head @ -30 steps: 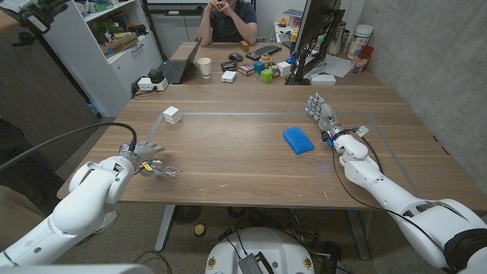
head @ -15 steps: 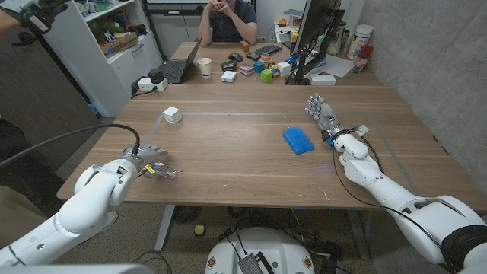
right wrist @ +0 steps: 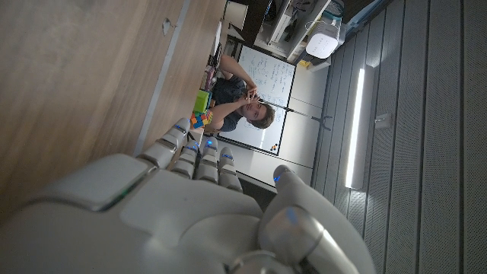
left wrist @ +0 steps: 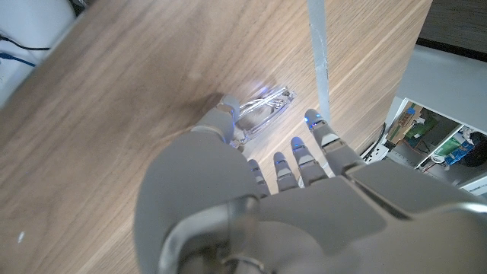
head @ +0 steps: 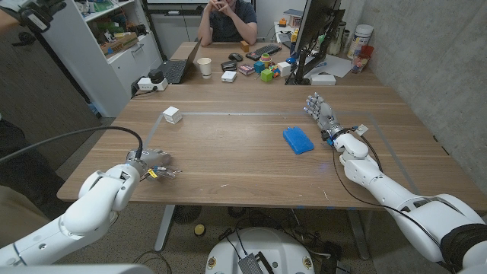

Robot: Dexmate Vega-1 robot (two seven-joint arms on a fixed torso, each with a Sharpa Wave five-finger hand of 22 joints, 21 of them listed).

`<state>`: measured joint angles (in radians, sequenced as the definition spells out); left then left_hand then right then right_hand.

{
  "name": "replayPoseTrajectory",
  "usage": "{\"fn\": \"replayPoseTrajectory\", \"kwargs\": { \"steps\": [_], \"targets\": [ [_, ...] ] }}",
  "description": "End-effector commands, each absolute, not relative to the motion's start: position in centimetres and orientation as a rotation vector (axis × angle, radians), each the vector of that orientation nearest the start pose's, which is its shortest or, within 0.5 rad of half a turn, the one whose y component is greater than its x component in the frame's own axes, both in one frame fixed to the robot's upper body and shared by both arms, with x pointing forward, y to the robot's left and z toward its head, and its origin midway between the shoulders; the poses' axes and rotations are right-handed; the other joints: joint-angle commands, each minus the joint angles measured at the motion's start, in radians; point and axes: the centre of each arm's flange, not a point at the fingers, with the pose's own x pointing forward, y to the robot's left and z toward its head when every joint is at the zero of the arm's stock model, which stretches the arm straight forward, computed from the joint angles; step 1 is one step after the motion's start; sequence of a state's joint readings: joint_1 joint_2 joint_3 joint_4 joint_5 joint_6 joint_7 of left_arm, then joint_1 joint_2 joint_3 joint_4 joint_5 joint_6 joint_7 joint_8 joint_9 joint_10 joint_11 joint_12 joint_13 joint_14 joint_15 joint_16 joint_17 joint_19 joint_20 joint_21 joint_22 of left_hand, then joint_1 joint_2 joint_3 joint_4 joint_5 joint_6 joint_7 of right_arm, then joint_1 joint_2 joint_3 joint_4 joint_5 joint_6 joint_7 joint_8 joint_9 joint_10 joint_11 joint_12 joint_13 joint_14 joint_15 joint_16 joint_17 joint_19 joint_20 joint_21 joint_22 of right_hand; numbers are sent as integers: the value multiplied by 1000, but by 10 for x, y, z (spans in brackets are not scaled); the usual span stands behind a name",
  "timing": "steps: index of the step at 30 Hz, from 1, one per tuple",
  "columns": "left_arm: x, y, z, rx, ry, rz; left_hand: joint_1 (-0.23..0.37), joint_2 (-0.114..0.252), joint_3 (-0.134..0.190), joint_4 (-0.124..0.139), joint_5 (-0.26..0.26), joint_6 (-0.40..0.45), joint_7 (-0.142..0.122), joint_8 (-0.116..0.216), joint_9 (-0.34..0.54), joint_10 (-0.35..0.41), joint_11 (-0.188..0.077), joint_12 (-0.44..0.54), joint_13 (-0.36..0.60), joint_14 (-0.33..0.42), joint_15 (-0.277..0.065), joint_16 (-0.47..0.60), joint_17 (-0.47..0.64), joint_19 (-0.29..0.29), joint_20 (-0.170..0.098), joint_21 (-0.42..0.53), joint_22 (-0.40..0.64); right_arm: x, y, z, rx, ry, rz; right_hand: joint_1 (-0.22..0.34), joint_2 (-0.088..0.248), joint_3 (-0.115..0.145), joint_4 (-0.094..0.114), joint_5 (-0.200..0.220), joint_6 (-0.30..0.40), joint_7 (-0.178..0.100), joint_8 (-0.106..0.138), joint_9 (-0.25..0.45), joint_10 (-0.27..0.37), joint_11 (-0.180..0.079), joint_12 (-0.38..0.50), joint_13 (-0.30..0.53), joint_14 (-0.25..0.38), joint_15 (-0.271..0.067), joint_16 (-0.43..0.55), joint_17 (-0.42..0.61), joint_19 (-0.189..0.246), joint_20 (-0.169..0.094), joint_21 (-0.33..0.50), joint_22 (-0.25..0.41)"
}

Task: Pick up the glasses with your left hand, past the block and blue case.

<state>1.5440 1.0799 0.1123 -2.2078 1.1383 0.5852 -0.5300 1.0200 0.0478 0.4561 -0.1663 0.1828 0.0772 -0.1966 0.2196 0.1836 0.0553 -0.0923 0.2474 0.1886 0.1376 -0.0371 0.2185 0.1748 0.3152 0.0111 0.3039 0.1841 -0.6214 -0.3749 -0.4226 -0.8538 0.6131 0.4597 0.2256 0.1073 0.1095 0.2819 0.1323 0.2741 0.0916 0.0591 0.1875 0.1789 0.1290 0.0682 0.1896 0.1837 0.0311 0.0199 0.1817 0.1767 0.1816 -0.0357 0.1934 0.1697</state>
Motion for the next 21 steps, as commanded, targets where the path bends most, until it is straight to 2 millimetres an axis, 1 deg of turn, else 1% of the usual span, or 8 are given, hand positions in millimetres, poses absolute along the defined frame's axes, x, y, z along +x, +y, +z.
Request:
{"fn": "replayPoseTrajectory", "kwargs": {
  "steps": [1, 6, 9, 10, 12, 13, 18, 21],
  "targets": [
    [475, 354, -93, 1978, 57, 185, 35, 2, -18, -2, 1, 40, 4, 8, 3, 51, -6, 9, 2, 57, -62, 10, 5, 57, -11, 17, 1, 701, -289, -25, -6, -607, 261, -3, 5, 3, -6, 7, 6, -1, 8, 5, 12, -1, 10, 5, 11, -4, 10, 3, 9, 1, 5, 2],
    [476, 353, -93, 1990, 51, 188, 64, 4, -27, -7, 2, 69, 5, 11, 3, 70, -9, 7, 2, 87, -70, 12, 5, 102, -23, 31, 2, 701, -289, -25, -4, -613, 266, -2, 5, 3, -7, 7, 7, 0, 8, 6, 17, 0, 12, 5, 16, -4, 12, 3, 11, 1, 5, 2],
    [476, 352, -94, 2003, 38, 205, 114, 7, -32, -13, 3, 91, 6, 9, 4, 101, -14, 9, 3, 136, -95, 19, 6, 154, -37, 49, 3, 701, -290, -24, -2, -616, 267, -2, 5, 3, -7, 7, 8, -1, 8, 6, 19, -2, 12, 5, 18, -3, 12, 3, 11, 2, 5, 2],
    [476, 352, -94, 2005, 33, 210, 142, 7, -39, -13, 1, 122, 13, 15, 5, 124, -20, 11, 3, 165, -109, 22, 7, 186, -50, 62, 5, 701, -290, -24, -4, -615, 267, -2, 5, 4, -7, 7, 8, 0, 8, 6, 20, -2, 13, 5, 19, -3, 12, 3, 12, 2, 5, 2],
    [477, 351, -95, 2006, 31, 213, 175, 11, -47, -12, 1, 161, 7, 22, 5, 163, -29, 18, 4, 202, -132, 29, 9, 222, -65, 78, 7, 701, -291, -24, -5, -615, 267, -2, 5, 4, -7, 7, 8, 0, 8, 6, 21, -2, 13, 5, 21, -3, 13, 3, 12, 2, 5, 2],
    [477, 351, -95, 2006, 31, 212, 191, 12, -52, -10, 0, 183, 12, 25, 6, 186, -33, 22, 4, 225, -141, 35, 11, 240, -72, 87, 9, 701, -291, -24, -4, -616, 266, -2, 5, 4, -7, 7, 8, 0, 8, 6, 22, -2, 13, 5, 22, -3, 13, 3, 13, 3, 5, 2],
    [479, 350, -99, 2019, 28, 228, 261, 9, -80, -12, -4, 327, 17, 56, 6, 276, -50, 32, 5, 304, -172, 49, 15, 314, -98, 131, 15, 700, -295, -21, 1, -633, 262, -1, 5, 4, -7, 8, 10, 1, 8, 6, 25, -2, 13, 5, 26, 0, 14, 3, 13, 3, 5, 2],
    [480, 349, -100, 2019, 18, 235, 297, 7, -87, -14, -5, 398, 40, 72, 6, 296, -51, 30, 4, 324, -178, 50, 16, 332, -106, 147, 18, 698, -298, -17, 5, -648, 259, -1, 5, 4, -8, 8, 10, 2, 8, 6, 28, -2, 14, 5, 31, 1, 15, 3, 14, 4, 5, 2]
  ]
}}
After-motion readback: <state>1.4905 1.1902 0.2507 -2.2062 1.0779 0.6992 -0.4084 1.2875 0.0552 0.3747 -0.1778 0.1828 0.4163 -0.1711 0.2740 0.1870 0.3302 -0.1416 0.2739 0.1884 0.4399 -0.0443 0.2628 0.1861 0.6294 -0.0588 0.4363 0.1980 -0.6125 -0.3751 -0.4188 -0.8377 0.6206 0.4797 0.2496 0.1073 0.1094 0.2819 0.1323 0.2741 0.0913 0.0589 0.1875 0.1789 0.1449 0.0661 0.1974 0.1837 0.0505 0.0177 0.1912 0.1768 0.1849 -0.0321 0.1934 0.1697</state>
